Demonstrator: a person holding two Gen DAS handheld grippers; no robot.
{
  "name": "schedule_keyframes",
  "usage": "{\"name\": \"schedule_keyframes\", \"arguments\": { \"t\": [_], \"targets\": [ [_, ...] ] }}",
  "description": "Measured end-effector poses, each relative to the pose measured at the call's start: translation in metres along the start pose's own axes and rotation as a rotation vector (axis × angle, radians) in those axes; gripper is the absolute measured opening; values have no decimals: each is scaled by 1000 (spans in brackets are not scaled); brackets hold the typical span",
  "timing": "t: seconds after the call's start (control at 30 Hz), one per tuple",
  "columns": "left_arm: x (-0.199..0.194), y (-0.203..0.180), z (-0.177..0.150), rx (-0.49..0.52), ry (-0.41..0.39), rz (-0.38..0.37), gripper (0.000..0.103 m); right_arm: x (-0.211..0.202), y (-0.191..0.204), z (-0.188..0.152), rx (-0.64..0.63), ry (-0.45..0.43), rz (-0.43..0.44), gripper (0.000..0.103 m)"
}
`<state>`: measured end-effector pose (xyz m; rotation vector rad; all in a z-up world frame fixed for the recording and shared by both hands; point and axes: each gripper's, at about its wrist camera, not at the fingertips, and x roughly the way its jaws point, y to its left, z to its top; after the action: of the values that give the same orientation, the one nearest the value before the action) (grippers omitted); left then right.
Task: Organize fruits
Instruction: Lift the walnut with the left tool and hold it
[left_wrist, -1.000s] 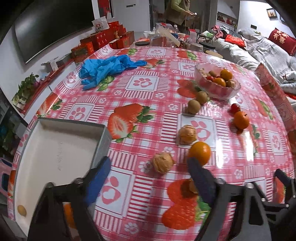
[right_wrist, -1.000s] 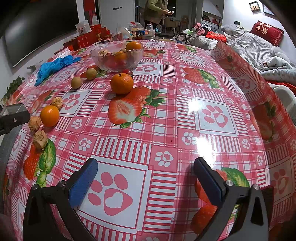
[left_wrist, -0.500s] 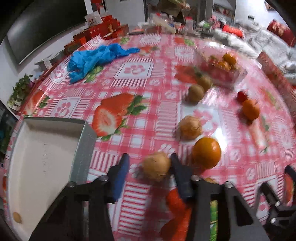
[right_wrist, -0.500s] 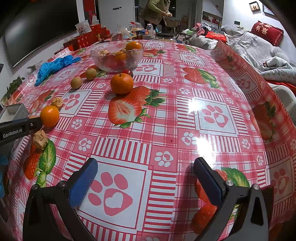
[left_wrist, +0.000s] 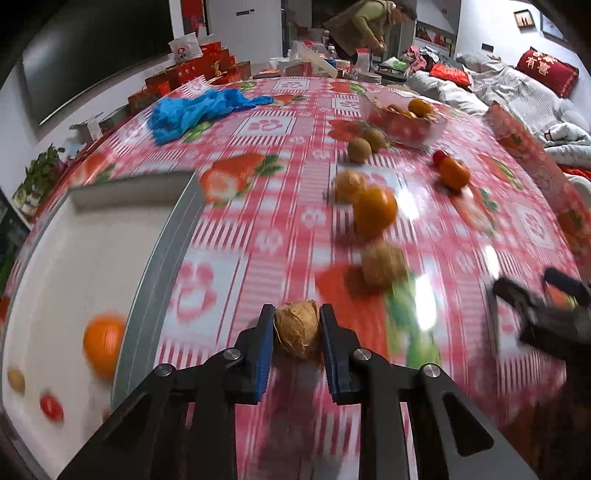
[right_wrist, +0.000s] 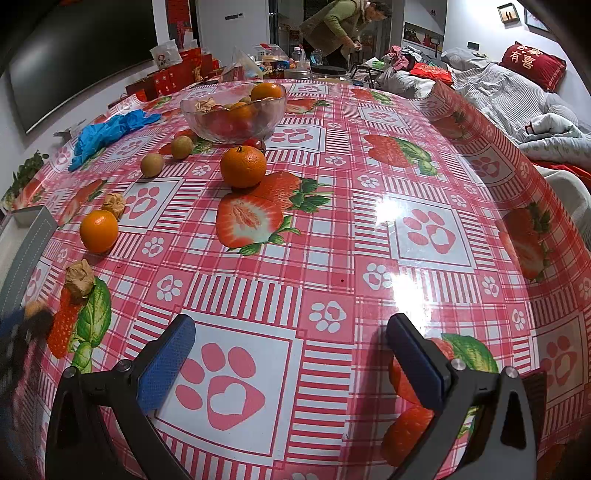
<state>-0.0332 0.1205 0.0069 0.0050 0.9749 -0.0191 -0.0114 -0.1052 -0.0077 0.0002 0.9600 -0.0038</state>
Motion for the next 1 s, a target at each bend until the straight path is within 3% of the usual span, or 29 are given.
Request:
{"name": "schedule_keyframes", "arguments": {
  "t": [0.2, 1.0],
  "targets": [
    [-17, -1, -28, 2, -54, 19, 26, 0, 0, 0, 0, 0, 0, 103],
    [-17, 5, -31, -30, -68, -5, 26, 0, 0, 0, 0, -1, 0, 103]
  ]
}}
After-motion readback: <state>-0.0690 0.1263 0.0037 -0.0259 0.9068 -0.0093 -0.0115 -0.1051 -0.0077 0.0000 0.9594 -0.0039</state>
